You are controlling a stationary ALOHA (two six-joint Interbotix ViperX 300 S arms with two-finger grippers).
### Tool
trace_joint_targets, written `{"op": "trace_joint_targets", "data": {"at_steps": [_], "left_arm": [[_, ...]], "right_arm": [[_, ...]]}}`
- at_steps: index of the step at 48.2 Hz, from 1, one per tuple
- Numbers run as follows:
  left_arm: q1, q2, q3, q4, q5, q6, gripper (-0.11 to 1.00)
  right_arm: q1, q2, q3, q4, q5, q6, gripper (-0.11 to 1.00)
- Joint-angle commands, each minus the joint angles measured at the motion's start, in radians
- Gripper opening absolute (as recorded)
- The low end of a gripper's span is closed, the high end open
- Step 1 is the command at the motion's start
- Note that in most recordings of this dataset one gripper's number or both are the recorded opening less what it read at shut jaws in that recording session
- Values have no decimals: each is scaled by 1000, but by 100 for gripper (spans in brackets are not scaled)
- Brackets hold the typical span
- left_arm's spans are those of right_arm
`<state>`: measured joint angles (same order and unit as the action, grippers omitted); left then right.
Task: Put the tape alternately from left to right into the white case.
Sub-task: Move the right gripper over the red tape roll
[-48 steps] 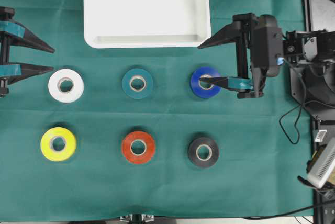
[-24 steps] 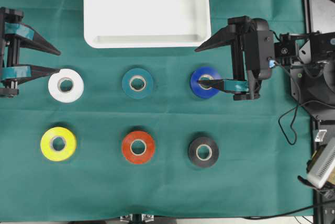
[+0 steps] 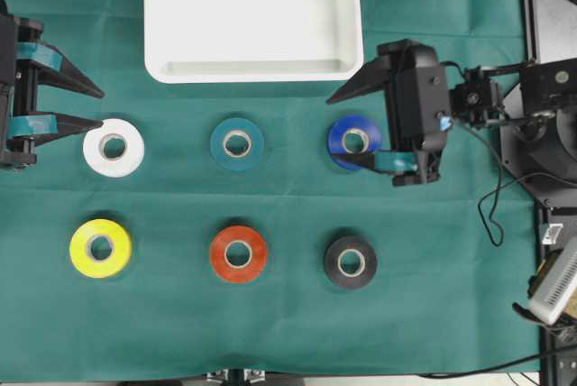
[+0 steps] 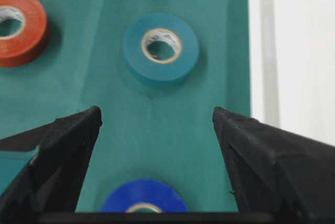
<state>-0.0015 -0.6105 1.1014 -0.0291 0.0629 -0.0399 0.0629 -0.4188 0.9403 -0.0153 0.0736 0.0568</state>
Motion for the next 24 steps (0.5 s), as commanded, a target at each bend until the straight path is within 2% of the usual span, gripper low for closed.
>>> {"op": "trace_joint_targets", "data": {"at_steps": [1, 15, 24], "left_arm": [[-3, -2, -23, -3, 5, -12, 100], [-17, 5, -25, -3, 35, -37, 100], [-17, 48, -31, -3, 40, -37, 100]], "right_arm": [[35, 28, -52, -2, 6, 6, 93], [121, 164, -181, 0, 97, 34, 93], [137, 247, -250, 0, 160, 40, 92]]}}
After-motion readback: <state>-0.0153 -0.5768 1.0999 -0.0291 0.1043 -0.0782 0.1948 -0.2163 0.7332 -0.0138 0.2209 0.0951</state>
